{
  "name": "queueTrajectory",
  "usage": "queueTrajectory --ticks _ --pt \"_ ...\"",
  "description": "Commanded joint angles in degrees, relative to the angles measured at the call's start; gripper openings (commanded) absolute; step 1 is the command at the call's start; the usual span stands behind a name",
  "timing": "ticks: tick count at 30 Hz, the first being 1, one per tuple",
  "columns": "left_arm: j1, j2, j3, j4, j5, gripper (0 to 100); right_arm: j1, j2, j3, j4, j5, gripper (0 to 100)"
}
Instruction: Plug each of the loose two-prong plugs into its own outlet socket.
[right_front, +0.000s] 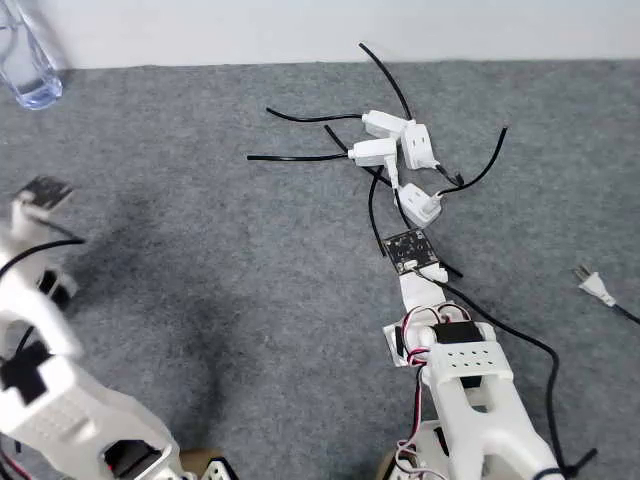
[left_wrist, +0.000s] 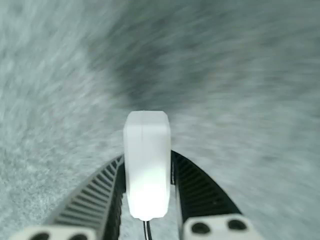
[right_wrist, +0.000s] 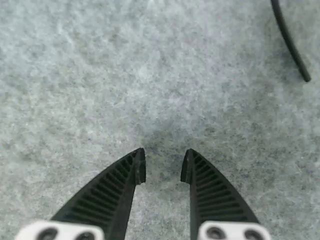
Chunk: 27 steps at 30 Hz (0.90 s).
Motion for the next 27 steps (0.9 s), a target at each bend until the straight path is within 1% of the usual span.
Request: queueTrajectory --ticks 1,4,6,9,13,15,17,21,27 --pt "10.1 -13.2 -3.3 9.6 -0.7 1 3.4 -1.2 -2.6 -0.8 -0.4 17.2" --pt "18.6 -20.0 -2.8 13.4 -3.6 1 8.0 -1.2 -4.1 -0.8 -4.8 25.2" --pt "25.7 -24.1 -0.7 16.0 -4.9 1 9.8 -1.2 -4.5 -0.8 -4.2 28.8" --pt "37.5 -29.6 5.8 16.0 -4.9 1 11.9 -1.2 -4.7 -1.0 -2.8 29.6" --pt "54.1 -33.6 13.8 13.0 -3.7 1 15.2 -1.1 -4.3 -4.5 -2.9 29.6" --pt "60.0 -33.7 16.2 7.9 0.4 1 16.8 -0.7 -4.2 -5.4 -3.2 29.6" --pt "64.0 -33.7 18.9 1.5 4.7 1 17.5 -0.6 -4.1 -5.7 -3.2 29.6" --pt "69.7 -33.7 26.2 -7.1 5.6 1 17.4 -1.1 -2.5 -7.9 -2.7 29.6" --pt "71.3 -33.7 34.8 -15.8 5.6 1 17.5 -1.1 -2.1 -9.5 -2.7 29.6"
